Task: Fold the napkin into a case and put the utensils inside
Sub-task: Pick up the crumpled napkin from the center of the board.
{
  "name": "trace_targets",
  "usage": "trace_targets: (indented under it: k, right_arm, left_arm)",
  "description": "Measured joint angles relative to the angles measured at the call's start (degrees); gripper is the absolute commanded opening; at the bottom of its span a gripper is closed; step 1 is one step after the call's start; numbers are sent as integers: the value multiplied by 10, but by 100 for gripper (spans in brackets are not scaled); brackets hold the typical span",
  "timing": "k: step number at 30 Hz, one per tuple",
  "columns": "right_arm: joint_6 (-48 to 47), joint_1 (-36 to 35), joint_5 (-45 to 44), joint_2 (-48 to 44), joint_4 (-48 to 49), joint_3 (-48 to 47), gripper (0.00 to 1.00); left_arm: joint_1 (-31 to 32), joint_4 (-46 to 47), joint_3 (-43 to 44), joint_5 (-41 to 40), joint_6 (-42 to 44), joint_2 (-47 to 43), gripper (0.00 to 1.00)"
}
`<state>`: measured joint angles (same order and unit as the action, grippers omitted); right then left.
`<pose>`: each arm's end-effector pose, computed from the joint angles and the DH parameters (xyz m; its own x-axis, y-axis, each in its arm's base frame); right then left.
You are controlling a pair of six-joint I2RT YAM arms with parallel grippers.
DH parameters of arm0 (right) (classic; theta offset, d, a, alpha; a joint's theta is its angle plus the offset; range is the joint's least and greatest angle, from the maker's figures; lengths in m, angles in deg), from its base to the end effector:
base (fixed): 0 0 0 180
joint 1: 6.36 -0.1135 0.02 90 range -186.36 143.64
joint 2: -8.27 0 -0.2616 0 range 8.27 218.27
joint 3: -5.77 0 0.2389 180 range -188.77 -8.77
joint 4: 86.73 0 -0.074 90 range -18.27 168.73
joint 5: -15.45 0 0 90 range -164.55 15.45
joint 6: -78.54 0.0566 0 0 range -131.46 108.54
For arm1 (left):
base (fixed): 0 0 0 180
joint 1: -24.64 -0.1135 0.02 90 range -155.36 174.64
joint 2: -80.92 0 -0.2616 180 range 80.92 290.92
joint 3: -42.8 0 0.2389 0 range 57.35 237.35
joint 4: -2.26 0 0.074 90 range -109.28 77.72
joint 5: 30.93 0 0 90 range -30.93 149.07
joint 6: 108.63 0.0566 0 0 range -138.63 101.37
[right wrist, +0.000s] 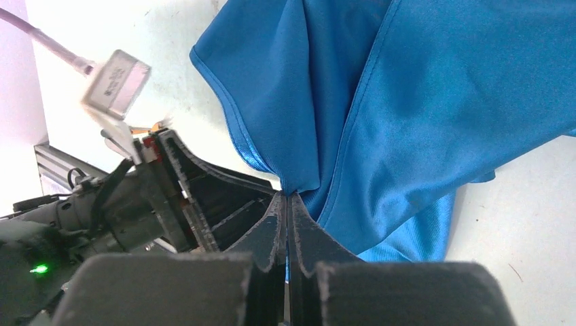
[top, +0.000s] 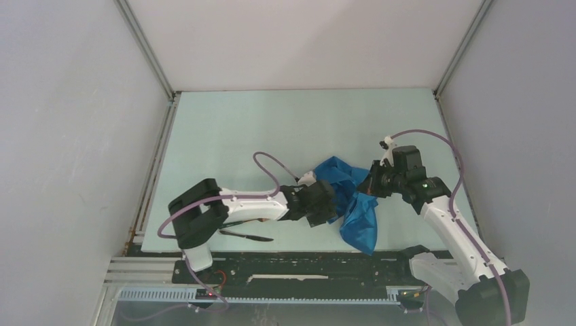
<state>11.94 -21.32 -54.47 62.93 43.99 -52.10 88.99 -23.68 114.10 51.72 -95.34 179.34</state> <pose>0.1838 0.0692 0.2487 -0.8262 0.1653 -0.5385 -0.1574 0.8502 0.5025 0.1577 -0.3116 0.1594 -0.9172 -0.3196 -0.2377 -0.1388 0.8158 -0.5614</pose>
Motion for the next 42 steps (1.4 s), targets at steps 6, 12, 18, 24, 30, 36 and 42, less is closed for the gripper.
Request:
trace_targets:
  k: [6,12,18,24,30,36,42]
  right_arm:
    - [-5,4,1,-9,-2,0,0]
    - [-10,4,10,-23,-2,0,0]
    - [-14,4,21,-25,-2,0,0]
    - [-17,4,28,-26,-2,0,0]
    - [-17,4,33,-36,-2,0,0]
    - [-17,4,33,-41,-2,0,0]
    - [-17,-2,28,-49,-3,0,0]
  left_arm:
    - [3,-145,129,23,-118,103,71]
    - [0,-235,205,28,-174,143,66]
    - [-10,-319,246,44,-220,172,59]
    - [-25,-341,249,75,-248,181,48]
    - [-32,-345,256,103,-258,189,22]
    - [-42,-294,245,142,-268,197,4]
    - [-45,-246,214,123,-253,178,0]
